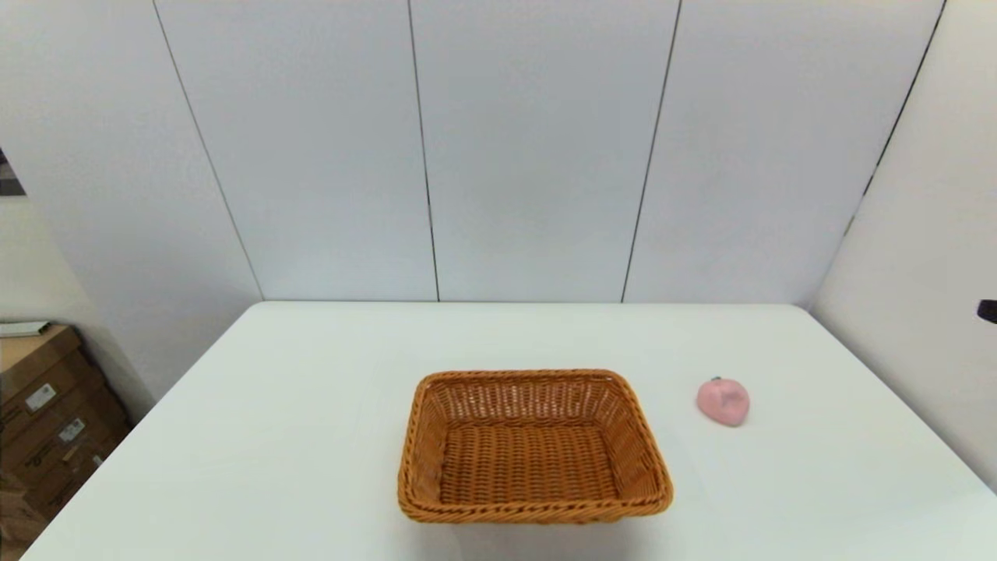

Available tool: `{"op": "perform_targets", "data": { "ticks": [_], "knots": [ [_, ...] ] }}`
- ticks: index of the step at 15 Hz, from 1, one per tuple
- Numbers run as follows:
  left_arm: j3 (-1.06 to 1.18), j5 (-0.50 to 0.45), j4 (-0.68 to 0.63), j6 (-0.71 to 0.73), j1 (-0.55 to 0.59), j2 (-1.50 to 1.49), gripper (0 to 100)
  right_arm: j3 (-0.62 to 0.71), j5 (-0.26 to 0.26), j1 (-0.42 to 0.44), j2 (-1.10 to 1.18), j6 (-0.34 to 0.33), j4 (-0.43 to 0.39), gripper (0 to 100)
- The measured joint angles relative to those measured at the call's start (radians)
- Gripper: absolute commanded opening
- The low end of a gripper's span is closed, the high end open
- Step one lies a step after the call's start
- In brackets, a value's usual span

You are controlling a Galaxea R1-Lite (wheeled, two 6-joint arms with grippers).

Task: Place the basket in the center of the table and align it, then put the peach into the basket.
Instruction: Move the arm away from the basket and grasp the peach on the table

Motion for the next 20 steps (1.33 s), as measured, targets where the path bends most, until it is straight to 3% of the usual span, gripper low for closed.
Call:
{"op": "perform_targets", "data": {
  "ticks": [6,13,16,20],
  "knots": [
    [0.003,0.007,0.000,-0.054,0.000,0.000,100,-0.145,-0.006,0.089,0.310,0.065,0.019,100],
    [0.001,0.011,-0.004,-0.120,0.000,0.000,100,-0.322,-0.009,0.181,0.796,0.240,0.083,100],
    [0.004,0.011,-0.014,-0.120,0.000,0.000,100,-0.422,-0.017,0.148,0.978,0.286,0.083,100],
    [0.004,0.011,-0.013,-0.120,0.000,0.000,100,-0.513,-0.065,0.024,1.149,0.297,0.075,100]
  ]
}}
